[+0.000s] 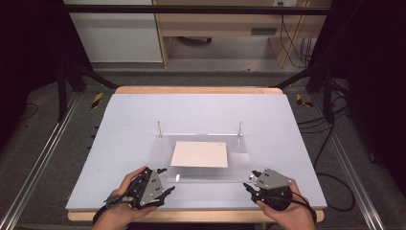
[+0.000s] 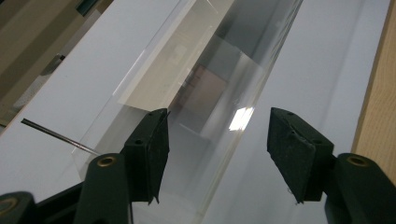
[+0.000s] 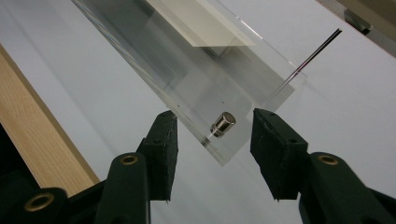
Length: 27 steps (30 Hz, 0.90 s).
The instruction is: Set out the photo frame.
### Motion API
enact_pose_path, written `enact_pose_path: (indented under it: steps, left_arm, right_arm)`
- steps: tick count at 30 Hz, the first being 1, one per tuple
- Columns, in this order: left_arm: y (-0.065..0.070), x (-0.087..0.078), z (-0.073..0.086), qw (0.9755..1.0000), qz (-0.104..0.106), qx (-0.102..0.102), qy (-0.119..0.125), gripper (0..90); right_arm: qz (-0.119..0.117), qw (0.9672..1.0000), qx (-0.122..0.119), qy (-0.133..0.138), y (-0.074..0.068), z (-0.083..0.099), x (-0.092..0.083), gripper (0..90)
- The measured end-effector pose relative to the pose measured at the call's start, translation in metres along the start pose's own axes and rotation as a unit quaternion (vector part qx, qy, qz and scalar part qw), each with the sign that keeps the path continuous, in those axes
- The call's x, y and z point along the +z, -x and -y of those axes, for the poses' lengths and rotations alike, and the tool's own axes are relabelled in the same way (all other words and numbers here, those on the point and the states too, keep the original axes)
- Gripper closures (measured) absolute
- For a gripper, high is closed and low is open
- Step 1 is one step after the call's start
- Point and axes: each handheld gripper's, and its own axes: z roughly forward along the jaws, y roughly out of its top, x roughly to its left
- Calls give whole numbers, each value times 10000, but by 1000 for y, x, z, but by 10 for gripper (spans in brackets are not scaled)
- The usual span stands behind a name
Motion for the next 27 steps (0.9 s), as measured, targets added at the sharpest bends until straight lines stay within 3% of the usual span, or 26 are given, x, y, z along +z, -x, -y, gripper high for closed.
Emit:
enact_pose_path:
  steps: [8, 14, 17, 27]
  left_arm:
    - [0, 6, -4, 9996, -248, 122, -46, 459]
    - [-1, 5, -6, 9994, -343, -12, -9, 532]
    - [0, 3, -9, 9987, -483, 137, -21, 566]
    - [-2, 0, -15, 9980, -627, 78, 17, 604]
  right_arm:
    - [-17, 10000, 29, 24, 2, -2, -1, 521]
    - [-35, 10000, 64, 48, 2, -2, -2, 522]
    - [-32, 9999, 103, 103, 4, -2, -2, 524]
    - [-27, 9994, 131, 322, 7, -3, -4, 528]
